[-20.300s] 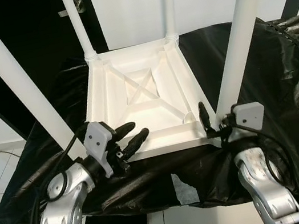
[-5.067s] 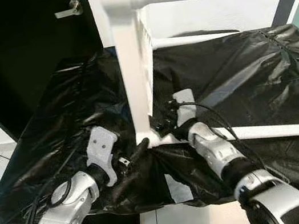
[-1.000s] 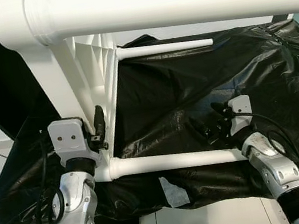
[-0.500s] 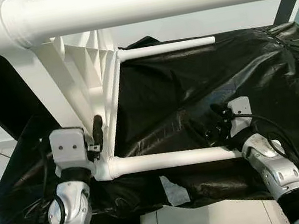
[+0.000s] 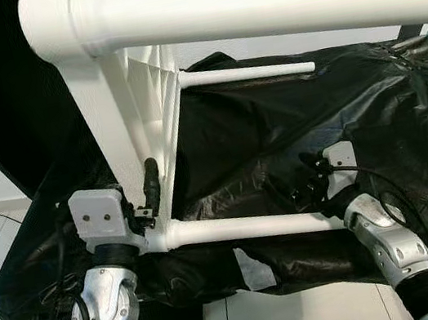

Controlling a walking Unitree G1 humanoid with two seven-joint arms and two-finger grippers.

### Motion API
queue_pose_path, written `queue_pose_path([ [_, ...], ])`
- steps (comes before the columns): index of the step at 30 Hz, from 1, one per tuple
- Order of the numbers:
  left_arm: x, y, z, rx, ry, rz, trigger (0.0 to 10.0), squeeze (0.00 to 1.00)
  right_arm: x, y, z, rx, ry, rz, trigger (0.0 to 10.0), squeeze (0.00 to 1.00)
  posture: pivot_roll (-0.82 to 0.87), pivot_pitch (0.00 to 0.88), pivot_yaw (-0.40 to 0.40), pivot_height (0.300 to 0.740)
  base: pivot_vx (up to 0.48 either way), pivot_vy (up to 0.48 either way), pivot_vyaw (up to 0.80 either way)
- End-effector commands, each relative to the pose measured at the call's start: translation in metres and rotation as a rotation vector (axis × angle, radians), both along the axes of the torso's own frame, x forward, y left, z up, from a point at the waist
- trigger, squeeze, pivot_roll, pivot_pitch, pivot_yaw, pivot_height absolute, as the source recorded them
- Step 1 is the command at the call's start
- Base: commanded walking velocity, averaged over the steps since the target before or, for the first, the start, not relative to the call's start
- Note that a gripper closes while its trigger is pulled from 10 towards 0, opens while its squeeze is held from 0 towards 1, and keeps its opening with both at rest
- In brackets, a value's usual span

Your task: Building children table

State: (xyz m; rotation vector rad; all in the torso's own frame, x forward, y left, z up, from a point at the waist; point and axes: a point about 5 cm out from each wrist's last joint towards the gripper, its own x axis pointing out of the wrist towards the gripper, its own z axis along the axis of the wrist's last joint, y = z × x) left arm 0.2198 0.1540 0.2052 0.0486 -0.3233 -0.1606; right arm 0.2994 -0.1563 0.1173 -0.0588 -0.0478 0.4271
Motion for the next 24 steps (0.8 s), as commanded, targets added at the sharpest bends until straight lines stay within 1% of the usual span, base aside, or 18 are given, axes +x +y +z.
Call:
queue_pose_path([
  [1,-0.006,-0.009,-0.002,0.023,0.027,-0.146,10.0,0.00,-0.002,0.000,-0.007,-0.015,0.019,0.005,10.0,0.00,0.07,0.000,-0.011,0.740,0.000,0.000,0.00],
  [3,-0.010,-0.015,-0.007,0.058,0.068,-0.210,10.0,0.00,-0.002,-0.002,-0.008,-0.019,0.022,-0.002,10.0,0.00,0.07,0.000,-0.010,0.740,0.000,0.000,0.00],
  [6,-0.013,-0.016,-0.009,0.059,0.078,-0.242,10.0,0.00,-0.002,-0.002,-0.008,-0.019,0.022,-0.006,10.0,0.00,0.07,0.000,-0.008,0.740,0.000,0.000,0.00],
  [7,-0.015,-0.017,-0.010,0.061,0.089,-0.265,10.0,0.00,-0.001,-0.002,-0.008,-0.018,0.022,-0.007,10.0,0.00,0.08,0.000,-0.010,0.740,0.000,0.000,0.00],
  [9,-0.021,-0.019,-0.015,0.088,0.142,-0.342,10.0,0.00,-0.001,-0.001,-0.008,-0.014,0.021,-0.008,10.0,0.00,0.08,0.000,-0.012,0.740,0.000,0.000,0.00],
  [10,-0.021,-0.019,-0.015,0.088,0.142,-0.342,10.0,0.00,-0.001,-0.001,-0.008,-0.014,0.021,-0.008,10.0,0.00,0.08,0.000,-0.012,0.740,0.000,0.000,0.00],
  [11,-0.023,-0.018,-0.017,0.111,0.160,-0.359,10.0,0.00,-0.001,0.000,-0.008,-0.012,0.022,-0.007,10.0,0.00,0.09,0.000,-0.012,0.740,0.000,0.000,0.00],
  [16,-0.034,-0.014,-0.020,0.132,0.227,-0.446,10.0,0.00,0.000,0.002,-0.009,-0.011,0.025,0.002,10.0,0.00,0.10,0.000,-0.020,0.740,0.000,0.000,0.00],
  [19,-0.038,-0.011,-0.022,0.112,0.279,-0.493,10.0,0.00,0.001,0.002,-0.009,-0.011,0.025,0.004,10.0,0.00,0.10,0.000,-0.022,0.740,0.000,0.000,0.00],
  [22,-0.042,-0.009,-0.024,0.121,0.319,-0.531,10.0,0.00,0.002,0.002,-0.008,-0.013,0.024,0.005,10.0,0.00,0.11,0.000,-0.025,0.740,0.000,0.000,0.00],
  [23,-0.042,-0.009,-0.024,0.121,0.319,-0.531,10.0,0.00,0.002,0.002,-0.008,-0.013,0.024,0.005,10.0,0.00,0.11,0.000,-0.025,0.740,0.000,0.000,0.00],
  [24,-0.045,-0.007,-0.025,0.122,0.341,-0.553,10.0,0.00,0.002,0.002,-0.008,-0.013,0.023,0.005,10.0,0.00,0.11,0.000,-0.024,0.740,0.000,0.000,0.00],
])
